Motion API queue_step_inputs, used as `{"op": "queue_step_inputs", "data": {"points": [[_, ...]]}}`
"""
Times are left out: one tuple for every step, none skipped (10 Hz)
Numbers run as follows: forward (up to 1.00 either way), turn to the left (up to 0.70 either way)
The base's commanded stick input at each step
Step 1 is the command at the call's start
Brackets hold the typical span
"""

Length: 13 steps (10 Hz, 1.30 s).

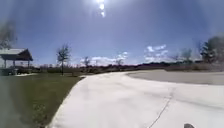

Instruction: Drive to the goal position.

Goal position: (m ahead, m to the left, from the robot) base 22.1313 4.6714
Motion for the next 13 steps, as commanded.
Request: {"op": "queue_step_inputs", "data": {"points": [[1.00,0.00],[1.00,0.00],[1.00,0.00],[1.00,0.00],[1.00,0.00],[1.00,0.00],[1.00,0.00],[1.00,0.00],[1.00,0.00],[1.00,0.00],[1.00,0.00],[1.00,0.00],[1.00,0.00]]}}
